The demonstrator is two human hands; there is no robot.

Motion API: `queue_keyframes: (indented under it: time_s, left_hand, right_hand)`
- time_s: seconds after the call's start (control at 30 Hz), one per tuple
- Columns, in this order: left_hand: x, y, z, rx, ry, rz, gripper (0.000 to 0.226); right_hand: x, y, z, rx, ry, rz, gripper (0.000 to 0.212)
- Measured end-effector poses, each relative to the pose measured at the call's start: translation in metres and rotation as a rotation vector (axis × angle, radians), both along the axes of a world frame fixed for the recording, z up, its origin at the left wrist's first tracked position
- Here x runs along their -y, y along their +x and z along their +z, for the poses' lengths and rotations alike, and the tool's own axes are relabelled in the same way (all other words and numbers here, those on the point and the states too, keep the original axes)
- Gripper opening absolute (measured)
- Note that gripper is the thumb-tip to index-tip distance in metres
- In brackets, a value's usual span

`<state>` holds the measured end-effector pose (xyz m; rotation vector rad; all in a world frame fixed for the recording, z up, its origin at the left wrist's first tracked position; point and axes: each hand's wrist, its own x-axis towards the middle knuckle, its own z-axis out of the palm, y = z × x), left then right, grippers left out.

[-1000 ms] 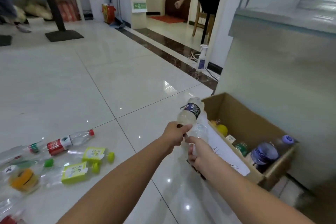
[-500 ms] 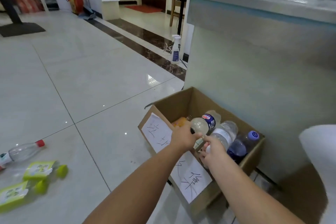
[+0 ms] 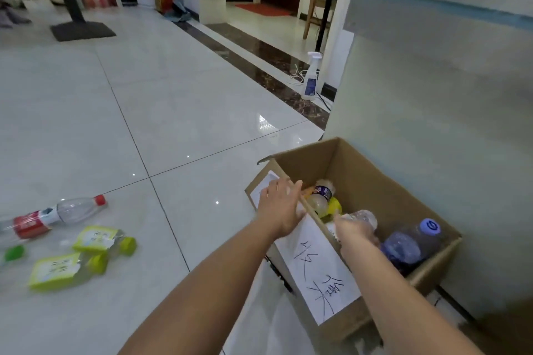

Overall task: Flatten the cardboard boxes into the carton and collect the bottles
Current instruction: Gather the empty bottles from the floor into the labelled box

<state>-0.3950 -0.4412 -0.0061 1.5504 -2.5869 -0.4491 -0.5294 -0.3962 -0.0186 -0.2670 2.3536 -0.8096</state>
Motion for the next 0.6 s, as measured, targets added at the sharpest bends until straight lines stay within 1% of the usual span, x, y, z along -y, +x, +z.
queue_keyframes:
  time_s: [0.03, 0.1, 0.17, 0.2, 0.3, 0.37, 0.47, 0.53, 0.6]
  left_hand:
    - [0.003, 0.023, 0.001, 0.025, -0.004, 0.019, 0.062]
    - [0.007, 0.077, 0.000, 0.077, 0.000, 0.093, 0.057]
    - [0.006, 0.139, -0.005, 0.128, 0.011, 0.185, 0.056]
    - [0.004, 0.172, -0.008, 0.152, 0.020, 0.238, 0.056]
    - [-0.014, 0.277, -0.019, 0.223, 0.064, 0.411, 0.055]
    - [-0.034, 0.350, -0.025, 0.256, 0.120, 0.547, 0.056]
    - [-0.079, 0.448, -0.038, 0.254, 0.219, 0.749, 0.059]
    - [-0.114, 0.501, -0.046, 0.252, 0.272, 0.869, 0.061]
    - [-0.143, 0.540, -0.055, 0.252, 0.333, 0.963, 0.066]
  right_hand:
    - [0.000, 0.016, 0.011, -0.159, -0.004, 0.002, 0.067]
    - [0.002, 0.053, 0.028, -0.461, -0.099, 0.129, 0.051]
    - [0.007, 0.096, 0.035, -0.648, -0.209, 0.327, 0.037]
    - [0.012, 0.120, 0.033, -0.679, -0.256, 0.422, 0.034]
    - [0.023, 0.205, 0.023, -0.611, -0.329, 0.710, 0.030]
    - [0.027, 0.274, 0.016, -0.540, -0.288, 0.949, 0.032]
    - [0.029, 0.381, 0.008, -0.413, -0.176, 1.270, 0.039]
    - [0.025, 0.440, 0.004, -0.284, -0.140, 1.431, 0.042]
    - [0.019, 0.477, -0.003, -0.136, -0.120, 1.532, 0.044]
